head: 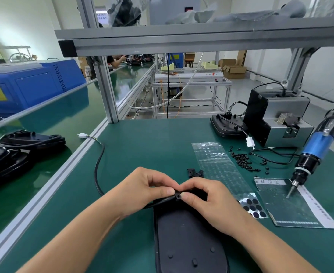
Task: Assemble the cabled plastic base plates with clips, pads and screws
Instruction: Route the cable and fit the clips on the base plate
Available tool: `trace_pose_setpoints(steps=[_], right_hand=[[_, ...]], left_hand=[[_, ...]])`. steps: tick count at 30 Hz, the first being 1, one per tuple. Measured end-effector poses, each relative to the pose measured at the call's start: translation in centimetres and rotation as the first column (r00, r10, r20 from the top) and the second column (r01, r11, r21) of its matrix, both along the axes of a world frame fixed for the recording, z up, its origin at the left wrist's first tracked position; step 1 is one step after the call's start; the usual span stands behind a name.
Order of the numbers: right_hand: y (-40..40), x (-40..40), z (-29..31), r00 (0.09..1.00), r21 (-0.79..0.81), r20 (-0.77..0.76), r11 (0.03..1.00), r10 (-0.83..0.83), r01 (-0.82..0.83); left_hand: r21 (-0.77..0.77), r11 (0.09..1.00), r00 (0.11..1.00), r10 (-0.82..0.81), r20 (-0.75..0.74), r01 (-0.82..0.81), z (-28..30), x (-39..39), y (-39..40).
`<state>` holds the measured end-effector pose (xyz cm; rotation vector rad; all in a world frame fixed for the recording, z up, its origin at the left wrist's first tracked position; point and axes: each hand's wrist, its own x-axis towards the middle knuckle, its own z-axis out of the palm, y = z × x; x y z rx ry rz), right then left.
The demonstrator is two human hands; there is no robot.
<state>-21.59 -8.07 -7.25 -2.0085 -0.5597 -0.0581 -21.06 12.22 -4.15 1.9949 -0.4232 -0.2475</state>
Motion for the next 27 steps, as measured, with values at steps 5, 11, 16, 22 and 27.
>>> trace_pose_setpoints(steps=[5,11,16,22,27], right_hand=[[-0.1,-0.3,-0.4,1.000,0.004,0.021,1.000,-0.010,0.010],[0.3,-0.8,-0.4,0.998,0.025,0.042,0.999,-0.047,0.046],[0.7,-1.1,-0.3,0.996,0.026,0.050,0.997,-0.069,0.067],[0.8,-1.3,-0.3,0.996,0.020,0.056,0.998,-0.066,0.065],[0.5,-1.2,-0.3,0.999,0.017,0.012,0.999,-0.050,0.050]], left_hand=[[0.068,0.997,0.999,-0.035,0.014,0.034,0.7,-0.8,-0.4],[0.304,0.939,0.967,0.091,0.237,-0.162,1.1,-1.5,-1.6],[0.173,0.965,0.975,0.176,0.136,-0.198,0.6,-1.5,-1.4],[0.140,0.959,0.961,0.224,0.163,-0.247,-0.5,-2.0,-1.0],[0.204,0.942,0.952,0.227,0.204,-0.268,-0.4,-2.1,-1.4]])
